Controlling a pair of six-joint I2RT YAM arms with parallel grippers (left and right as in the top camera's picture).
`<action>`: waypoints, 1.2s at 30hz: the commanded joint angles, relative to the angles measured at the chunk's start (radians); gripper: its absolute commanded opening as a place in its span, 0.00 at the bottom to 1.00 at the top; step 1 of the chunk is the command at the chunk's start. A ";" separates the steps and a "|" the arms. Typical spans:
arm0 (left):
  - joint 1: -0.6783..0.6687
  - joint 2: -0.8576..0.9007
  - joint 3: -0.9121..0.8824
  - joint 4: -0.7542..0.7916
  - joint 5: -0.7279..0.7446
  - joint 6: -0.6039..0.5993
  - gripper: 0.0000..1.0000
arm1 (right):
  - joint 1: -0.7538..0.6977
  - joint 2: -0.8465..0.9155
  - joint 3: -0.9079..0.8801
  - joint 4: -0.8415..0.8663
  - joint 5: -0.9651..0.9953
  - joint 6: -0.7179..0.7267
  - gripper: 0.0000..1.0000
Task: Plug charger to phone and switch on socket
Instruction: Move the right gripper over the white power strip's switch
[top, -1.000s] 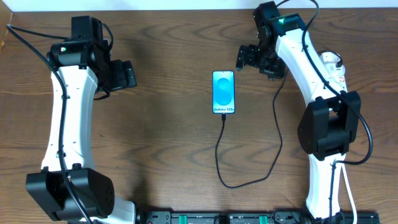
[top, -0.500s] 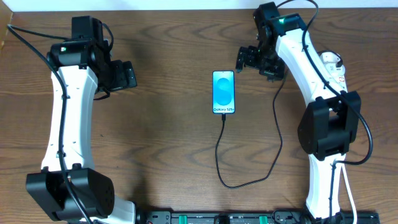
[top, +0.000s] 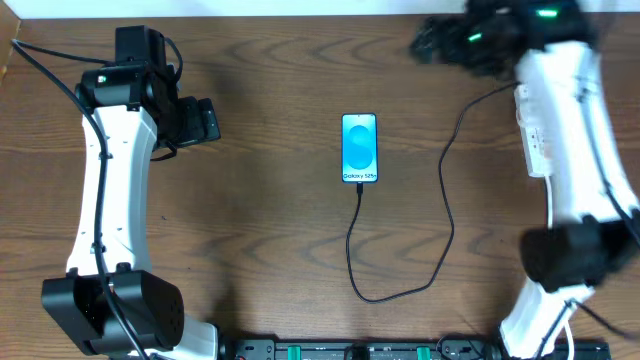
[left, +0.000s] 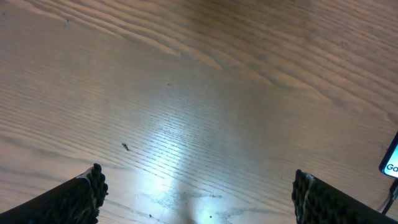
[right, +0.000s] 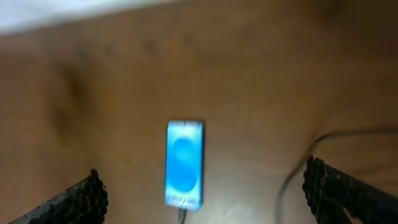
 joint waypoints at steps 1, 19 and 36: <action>0.000 -0.008 0.003 -0.004 -0.002 0.002 0.96 | -0.057 -0.078 0.017 -0.003 0.100 -0.100 0.99; 0.000 -0.008 0.003 -0.004 -0.002 0.002 0.96 | -0.381 -0.008 -0.103 -0.033 0.316 -0.100 0.99; 0.000 -0.008 0.003 -0.004 -0.002 0.002 0.97 | -0.407 0.264 -0.179 0.013 0.002 -0.414 0.99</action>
